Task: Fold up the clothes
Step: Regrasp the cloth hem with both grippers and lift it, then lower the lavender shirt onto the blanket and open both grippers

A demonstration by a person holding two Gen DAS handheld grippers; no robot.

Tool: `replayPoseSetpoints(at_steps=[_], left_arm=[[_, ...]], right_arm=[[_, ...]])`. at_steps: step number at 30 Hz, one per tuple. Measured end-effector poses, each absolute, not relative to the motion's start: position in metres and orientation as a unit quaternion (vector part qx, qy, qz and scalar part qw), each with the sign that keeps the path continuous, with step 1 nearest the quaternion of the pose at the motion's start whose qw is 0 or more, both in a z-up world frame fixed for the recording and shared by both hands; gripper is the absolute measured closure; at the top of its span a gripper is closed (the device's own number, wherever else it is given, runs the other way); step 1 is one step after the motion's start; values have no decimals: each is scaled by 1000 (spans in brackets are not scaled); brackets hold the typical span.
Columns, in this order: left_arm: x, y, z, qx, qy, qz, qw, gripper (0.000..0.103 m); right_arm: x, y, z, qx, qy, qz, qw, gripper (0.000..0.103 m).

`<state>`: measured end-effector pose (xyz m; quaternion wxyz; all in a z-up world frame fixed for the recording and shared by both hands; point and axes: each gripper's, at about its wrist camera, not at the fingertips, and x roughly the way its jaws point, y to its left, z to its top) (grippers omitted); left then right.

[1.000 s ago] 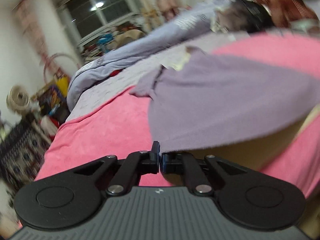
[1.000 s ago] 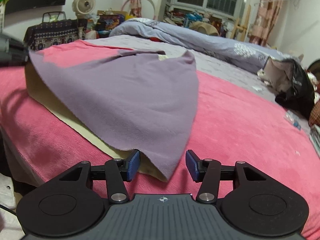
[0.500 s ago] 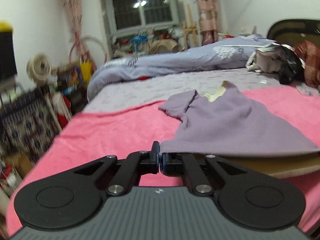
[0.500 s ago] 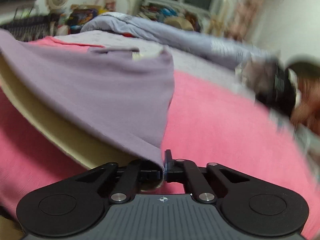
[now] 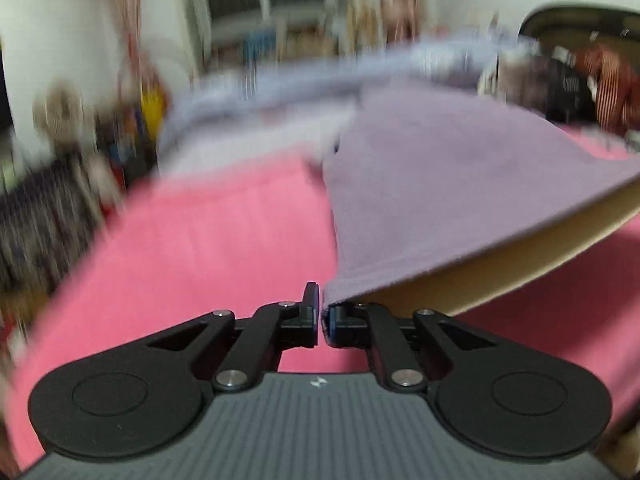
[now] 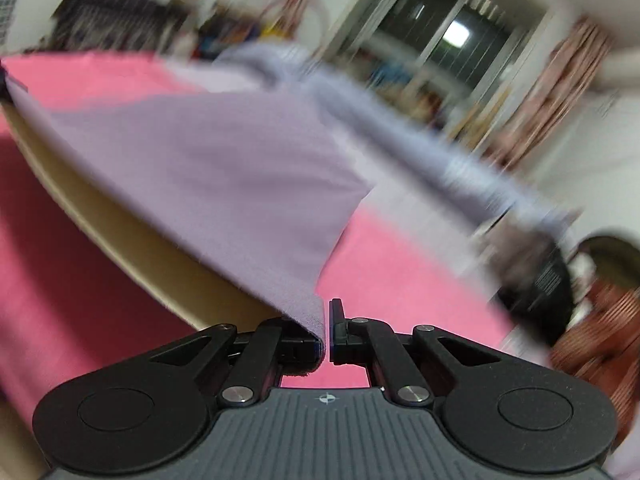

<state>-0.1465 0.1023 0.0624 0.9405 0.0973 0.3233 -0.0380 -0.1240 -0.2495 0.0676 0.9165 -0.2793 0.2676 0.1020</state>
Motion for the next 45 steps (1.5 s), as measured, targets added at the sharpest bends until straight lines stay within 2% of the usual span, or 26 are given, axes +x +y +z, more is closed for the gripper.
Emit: replayPoseSetpoints(at_steps=[3, 8, 9, 12, 13, 15, 19, 21, 24, 28, 35, 40, 43, 45], left_arm=[[-157, 96, 38, 109, 342, -33, 933, 96], [-130, 96, 55, 115, 331, -37, 936, 96], [-124, 93, 66, 123, 312, -34, 942, 96], [-130, 89, 123, 110, 210, -23, 971, 98], [-138, 86, 136, 124, 181, -21, 975, 98], [-146, 84, 128, 157, 203, -36, 966, 96], [-161, 83, 48, 179, 344, -84, 918, 89], [-177, 77, 23, 195, 343, -77, 916, 90], [-184, 65, 23, 220, 335, -68, 914, 90], [-182, 74, 28, 206, 345, -77, 913, 82], [-195, 74, 32, 216, 350, -81, 908, 80], [-220, 86, 35, 248, 375, -76, 890, 47], [-227, 95, 46, 285, 357, -39, 889, 46], [-215, 103, 71, 253, 329, -19, 910, 46]], right_arm=[[-141, -241, 37, -293, 315, 124, 894, 98], [-119, -240, 55, -306, 307, 115, 894, 98], [-112, -239, 69, -325, 276, 97, 899, 98], [-120, -237, 129, -301, 101, 31, 948, 98], [-124, -240, 134, -293, 107, 36, 949, 98], [-131, -246, 128, -286, 145, 55, 946, 98], [-152, -256, 49, -281, 302, 99, 905, 98], [-168, -250, 25, -284, 330, 110, 894, 98], [-181, -247, 16, -272, 339, 109, 894, 98], [-182, -255, 22, -242, 348, 109, 899, 98], [-194, -273, 23, -232, 368, 137, 890, 97], [-197, -296, 22, -201, 425, 177, 865, 93], [-197, -311, 40, -188, 417, 164, 874, 92], [-187, -315, 63, -159, 385, 157, 895, 92]])
